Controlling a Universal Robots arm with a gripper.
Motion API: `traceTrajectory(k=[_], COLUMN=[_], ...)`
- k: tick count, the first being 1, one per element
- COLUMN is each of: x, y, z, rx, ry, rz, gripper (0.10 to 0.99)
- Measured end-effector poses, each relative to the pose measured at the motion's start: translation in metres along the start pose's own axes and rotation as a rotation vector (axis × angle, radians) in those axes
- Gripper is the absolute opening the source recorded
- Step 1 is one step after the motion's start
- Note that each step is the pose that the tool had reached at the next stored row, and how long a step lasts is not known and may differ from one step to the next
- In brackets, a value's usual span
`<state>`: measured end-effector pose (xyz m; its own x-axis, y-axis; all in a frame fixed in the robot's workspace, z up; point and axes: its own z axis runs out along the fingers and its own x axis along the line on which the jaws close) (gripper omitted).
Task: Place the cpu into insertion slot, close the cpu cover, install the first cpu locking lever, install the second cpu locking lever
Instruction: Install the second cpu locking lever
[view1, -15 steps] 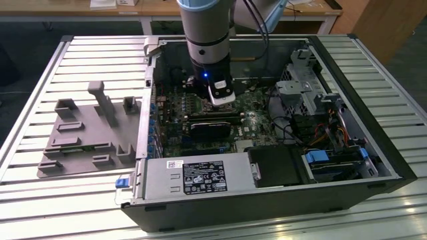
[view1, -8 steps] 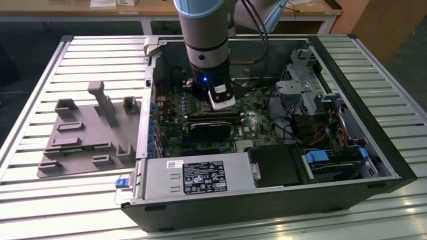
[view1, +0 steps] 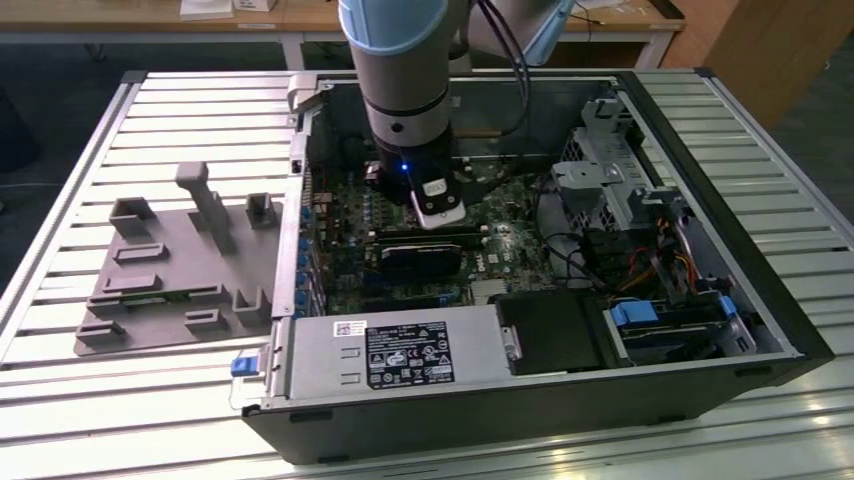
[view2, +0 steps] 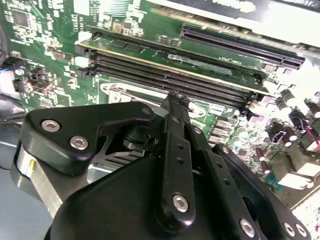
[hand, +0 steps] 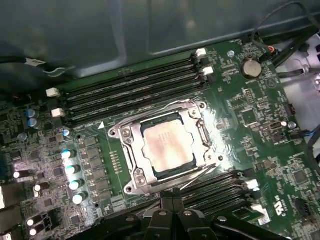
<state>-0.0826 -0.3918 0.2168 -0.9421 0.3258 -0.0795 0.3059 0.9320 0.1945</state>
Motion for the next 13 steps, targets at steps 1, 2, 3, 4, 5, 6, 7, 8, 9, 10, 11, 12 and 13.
traceTrajectory(k=[1,2,3,4,5,6,7,8,9,10,11,12,13], x=[0.0006,0.0011,0.0014,0.0016,0.0017,0.0018,0.0018,0.0019,0.0022,0.0023,0.0025,0.0027,0.0029], y=[-0.0017,-0.0034,-0.0051,-0.0065,-0.0076,-0.0084,-0.0092,-0.0101,-0.0110,-0.0119,-0.0130,-0.0142,-0.0153], z=[0.0004,0.0007,0.0010,0.0016,0.0025,0.0033,0.0042,0.0051,0.0059,0.0064,0.0067,0.0067,0.0066], rx=[-0.003,-0.006,-0.009,-0.013,-0.018,-0.023,-0.029,-0.034,-0.038,-0.040,-0.041,-0.041,-0.042], ry=[0.0012,0.0022,0.0034,0.0048,0.0066,0.0084,0.0104,0.0124,0.0137,0.0144,0.0148,0.0150,0.0152], rz=[0.000,-0.001,-0.001,-0.002,-0.002,-0.002,-0.002,-0.002,-0.003,-0.003,-0.003,-0.003,-0.003], gripper=[0.102,0.102,0.102,0.102,0.102,0.102,0.102,0.102,0.102,0.102,0.102,0.102,0.102])
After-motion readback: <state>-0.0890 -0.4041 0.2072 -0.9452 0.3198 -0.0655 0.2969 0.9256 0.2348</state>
